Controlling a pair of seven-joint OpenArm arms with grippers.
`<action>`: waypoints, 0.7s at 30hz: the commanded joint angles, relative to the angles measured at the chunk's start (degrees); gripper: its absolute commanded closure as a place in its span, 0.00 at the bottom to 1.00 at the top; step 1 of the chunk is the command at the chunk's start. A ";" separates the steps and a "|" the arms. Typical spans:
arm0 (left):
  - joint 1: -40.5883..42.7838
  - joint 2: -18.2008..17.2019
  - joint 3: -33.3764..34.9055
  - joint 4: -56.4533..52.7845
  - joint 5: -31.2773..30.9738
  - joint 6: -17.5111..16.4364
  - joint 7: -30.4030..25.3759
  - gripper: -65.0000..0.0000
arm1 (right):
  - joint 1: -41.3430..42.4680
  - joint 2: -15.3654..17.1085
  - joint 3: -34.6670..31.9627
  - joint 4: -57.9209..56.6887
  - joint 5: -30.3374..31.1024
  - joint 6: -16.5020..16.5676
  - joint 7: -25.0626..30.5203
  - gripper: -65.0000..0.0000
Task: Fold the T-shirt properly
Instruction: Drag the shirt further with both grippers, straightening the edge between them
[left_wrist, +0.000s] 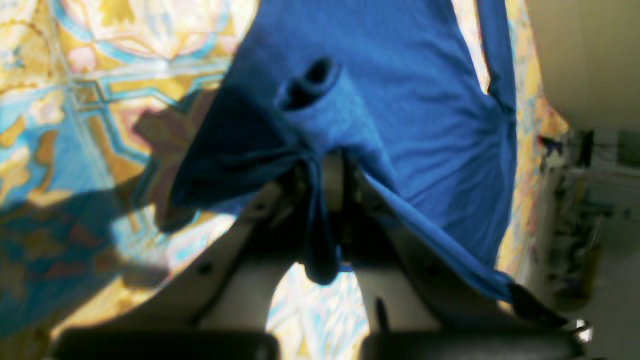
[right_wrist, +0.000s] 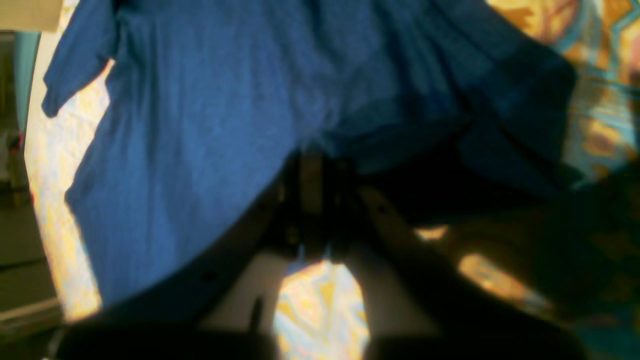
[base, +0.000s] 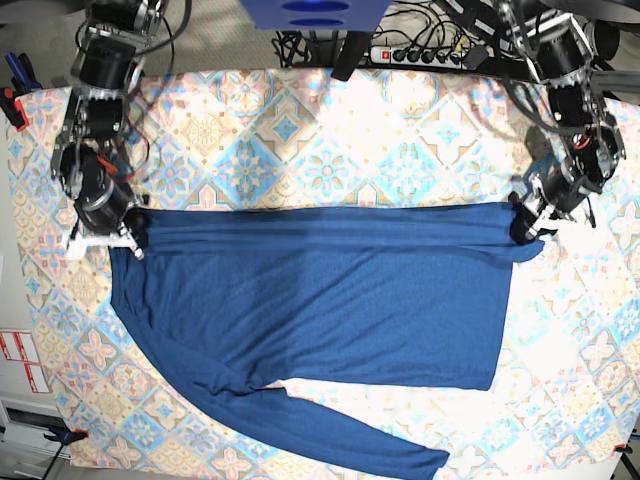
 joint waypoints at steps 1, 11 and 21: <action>-2.05 -1.09 -0.43 -0.65 -0.76 -0.24 -1.08 1.00 | 1.58 1.00 0.29 0.06 0.68 0.52 1.37 1.00; -10.49 1.28 -0.25 -5.05 9.00 -0.24 -1.16 1.00 | 6.50 1.00 0.29 -5.39 0.68 0.52 1.46 1.00; -9.34 2.25 3.97 -5.14 16.73 -0.24 -1.08 0.87 | 4.75 1.00 0.38 -4.86 0.68 0.52 1.28 0.88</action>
